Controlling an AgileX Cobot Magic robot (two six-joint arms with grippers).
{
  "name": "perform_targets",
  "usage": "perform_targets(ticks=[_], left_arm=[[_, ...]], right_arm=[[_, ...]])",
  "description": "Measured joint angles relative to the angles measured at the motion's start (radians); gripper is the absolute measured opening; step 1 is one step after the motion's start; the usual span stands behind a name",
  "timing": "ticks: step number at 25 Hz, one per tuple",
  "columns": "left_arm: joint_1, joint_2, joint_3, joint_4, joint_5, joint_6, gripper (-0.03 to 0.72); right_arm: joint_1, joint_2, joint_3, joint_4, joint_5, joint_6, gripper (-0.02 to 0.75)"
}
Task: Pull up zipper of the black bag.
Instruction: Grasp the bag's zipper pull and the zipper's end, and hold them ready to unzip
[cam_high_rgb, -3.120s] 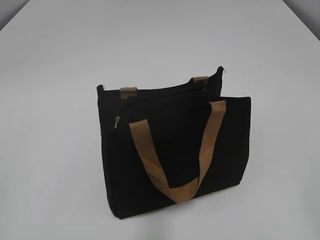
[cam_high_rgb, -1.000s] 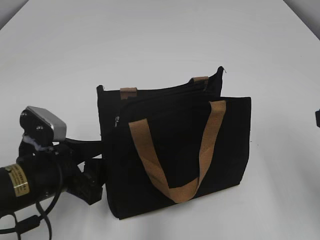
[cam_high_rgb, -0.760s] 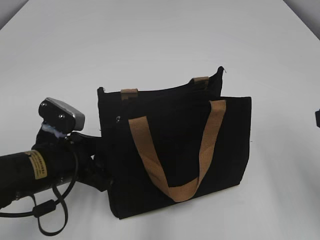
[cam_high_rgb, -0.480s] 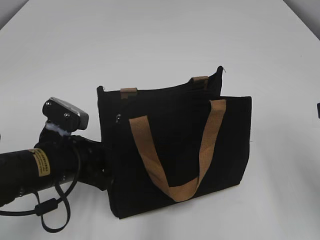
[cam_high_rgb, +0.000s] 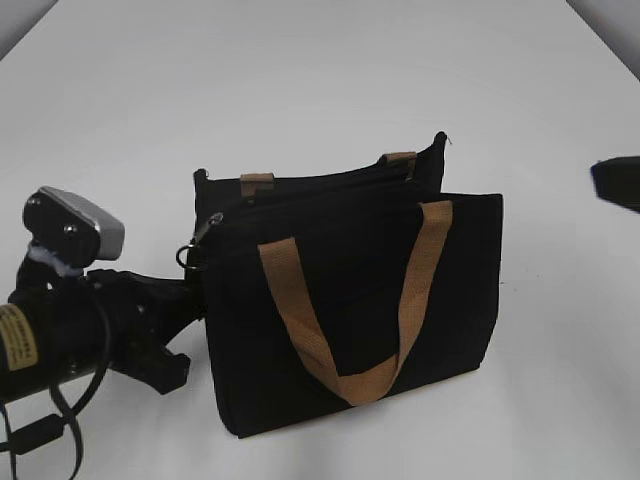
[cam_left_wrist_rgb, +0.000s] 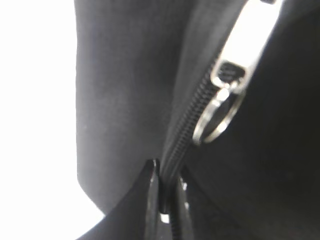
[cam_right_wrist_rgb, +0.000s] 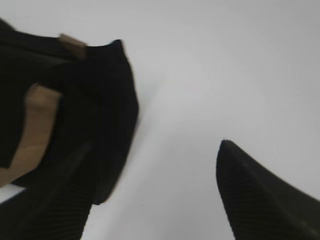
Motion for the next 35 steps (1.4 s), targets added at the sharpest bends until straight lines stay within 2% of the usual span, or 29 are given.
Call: perform_targets(ticks=[6,10,13,16,23,27,31,35], left_arm=[[0.000,-0.136,0.032,0.002,0.022,0.067,0.025],[0.000,-0.210,0.033,0.014,0.085,0.142,0.025],[0.000,-0.241,0.033,0.016,0.135,0.167,0.025],[0.000,-0.258,0.036,0.031,0.160,0.173,0.025],[0.000,-0.338,0.038,0.058,0.175,0.173,0.025],[0.000,-0.402,0.038,0.063,0.175,0.173,0.025],[0.000,-0.414,0.038,0.065,0.181,0.173,0.025],[0.000,-0.416,0.038,0.065,0.177,0.173,0.025]], right_arm=[[0.246,0.115,-0.041,0.121,0.030,-0.150,0.572],[0.416,0.248,-0.102,0.139,0.030,-0.181,0.572],[0.497,0.362,-0.167,0.145,0.026,-0.228,0.572],[0.533,0.472,-0.239,0.146,0.023,-0.250,0.572],[0.541,0.638,-0.432,0.171,0.023,-0.254,0.567],[0.541,0.668,-0.479,0.189,0.044,-0.254,0.500],[0.541,0.697,-0.485,0.269,0.070,-0.255,0.412],[0.541,0.708,-0.486,0.301,0.134,-0.266,0.350]])
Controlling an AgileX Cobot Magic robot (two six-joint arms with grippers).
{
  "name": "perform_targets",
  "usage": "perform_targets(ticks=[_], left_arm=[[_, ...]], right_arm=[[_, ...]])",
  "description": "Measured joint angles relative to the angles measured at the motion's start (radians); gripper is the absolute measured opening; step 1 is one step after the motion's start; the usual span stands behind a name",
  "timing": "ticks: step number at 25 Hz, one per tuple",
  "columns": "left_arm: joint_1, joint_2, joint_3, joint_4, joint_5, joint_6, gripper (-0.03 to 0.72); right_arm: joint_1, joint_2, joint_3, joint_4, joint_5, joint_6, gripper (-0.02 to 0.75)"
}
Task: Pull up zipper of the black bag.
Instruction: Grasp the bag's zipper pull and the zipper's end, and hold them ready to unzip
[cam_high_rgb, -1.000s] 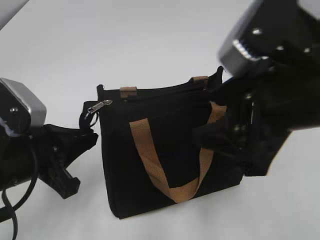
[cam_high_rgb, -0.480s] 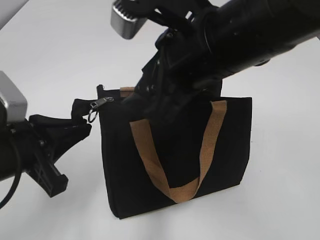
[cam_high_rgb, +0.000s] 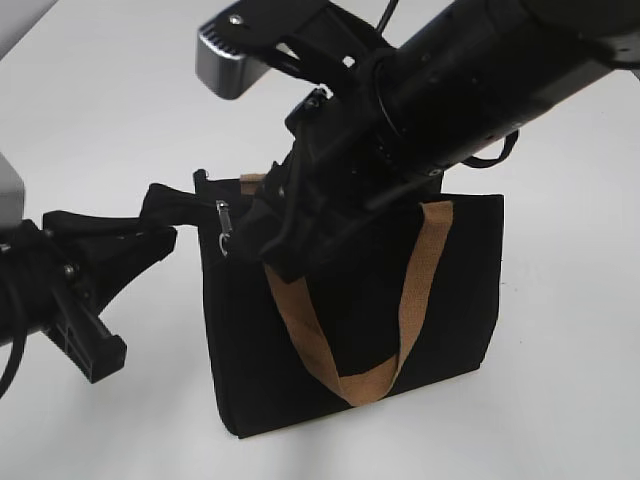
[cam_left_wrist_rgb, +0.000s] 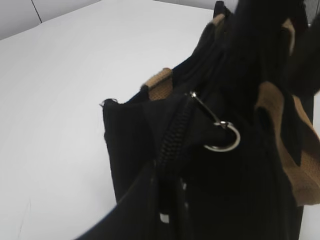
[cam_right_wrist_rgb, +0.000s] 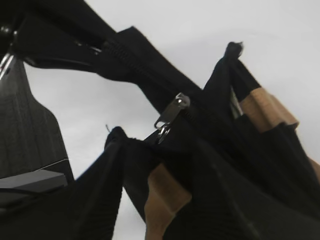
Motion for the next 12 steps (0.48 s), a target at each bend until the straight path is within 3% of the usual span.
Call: perform_targets(ticks=[12], left_arm=[[0.000,-0.010,0.000,-0.053,-0.216,-0.022,0.024]], right_arm=[[0.000,0.009,0.000,0.044,0.010,-0.005,0.322]])
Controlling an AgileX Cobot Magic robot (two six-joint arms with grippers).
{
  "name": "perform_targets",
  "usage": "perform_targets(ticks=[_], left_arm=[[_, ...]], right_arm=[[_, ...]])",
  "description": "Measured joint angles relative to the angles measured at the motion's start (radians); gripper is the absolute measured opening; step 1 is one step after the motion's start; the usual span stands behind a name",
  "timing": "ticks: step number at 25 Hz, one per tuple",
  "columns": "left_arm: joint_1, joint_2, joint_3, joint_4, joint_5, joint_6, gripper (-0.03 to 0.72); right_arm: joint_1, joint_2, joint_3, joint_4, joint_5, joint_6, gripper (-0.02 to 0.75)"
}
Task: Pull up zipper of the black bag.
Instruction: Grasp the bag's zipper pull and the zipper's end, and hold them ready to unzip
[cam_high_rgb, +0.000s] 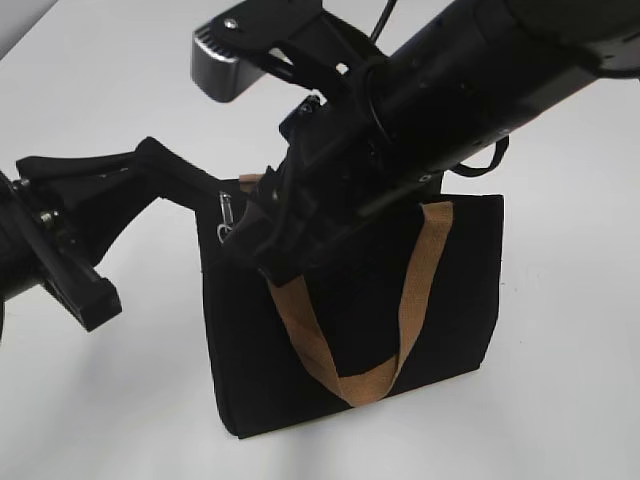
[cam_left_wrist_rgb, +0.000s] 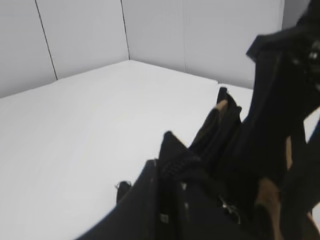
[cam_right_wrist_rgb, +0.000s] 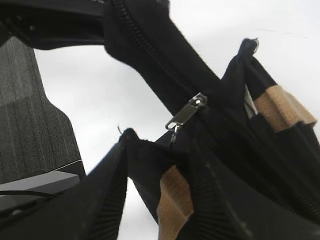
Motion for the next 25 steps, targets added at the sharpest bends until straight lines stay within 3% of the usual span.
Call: perform_targets(ticks=[16,25], left_arm=[[0.000,0.001,0.000,0.000,-0.128,-0.044,0.024],[0.000,0.001,0.000,0.000,-0.129,-0.056,0.024]], right_arm=[[0.002,0.042,0.000,0.007,-0.073,-0.001,0.266],[0.002,0.042,0.000,-0.029,-0.097,-0.002,0.037]])
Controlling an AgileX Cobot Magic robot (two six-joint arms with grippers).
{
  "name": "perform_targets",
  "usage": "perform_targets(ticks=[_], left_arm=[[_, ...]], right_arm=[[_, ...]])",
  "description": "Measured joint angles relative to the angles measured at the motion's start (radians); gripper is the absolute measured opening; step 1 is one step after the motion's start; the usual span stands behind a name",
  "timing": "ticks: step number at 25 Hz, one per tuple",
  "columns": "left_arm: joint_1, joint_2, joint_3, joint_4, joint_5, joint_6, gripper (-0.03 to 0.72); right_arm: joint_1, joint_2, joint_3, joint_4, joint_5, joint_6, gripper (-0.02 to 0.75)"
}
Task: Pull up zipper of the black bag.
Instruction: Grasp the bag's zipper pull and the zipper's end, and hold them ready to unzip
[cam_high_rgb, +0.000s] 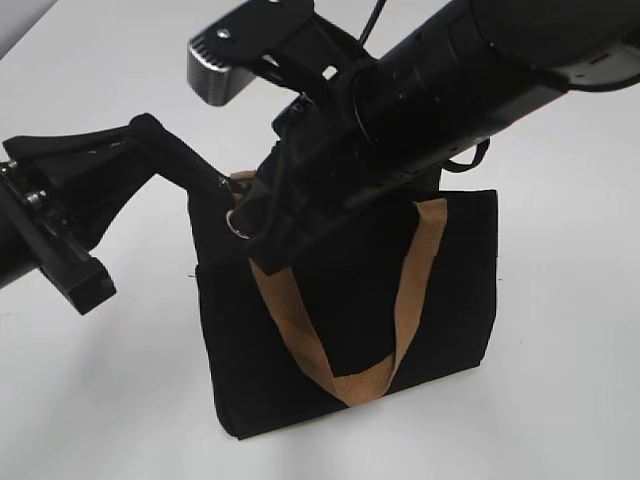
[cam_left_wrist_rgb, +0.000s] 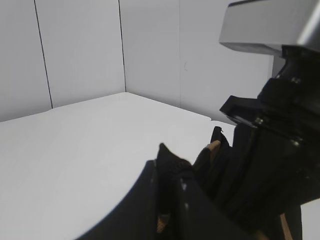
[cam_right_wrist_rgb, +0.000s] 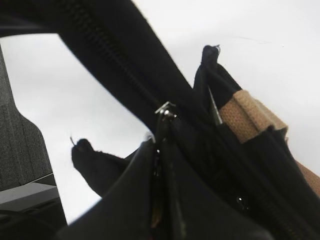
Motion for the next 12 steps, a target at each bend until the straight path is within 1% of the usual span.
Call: perform_targets(ticks=[1,2,6,12], left_arm=[[0.000,0.000,0.000,0.000,0.000,0.000,0.024],[0.000,0.000,0.000,-0.001,0.001,-0.001,0.024],[0.000,0.000,0.000,-0.024,0.020,-0.001,0.024],[0.000,-0.001,0.000,-0.049,0.102,-0.017,0.024]], right_arm=[[0.000,0.000,0.000,-0.005,0.005,0.000,0.008],[0.000,0.000,0.000,-0.007,0.008,0.000,-0.001],[0.000,-0.001,0.000,-0.019,0.015,0.000,-0.001],[-0.003,-0.028,0.000,-0.099,0.061,0.000,-0.001]])
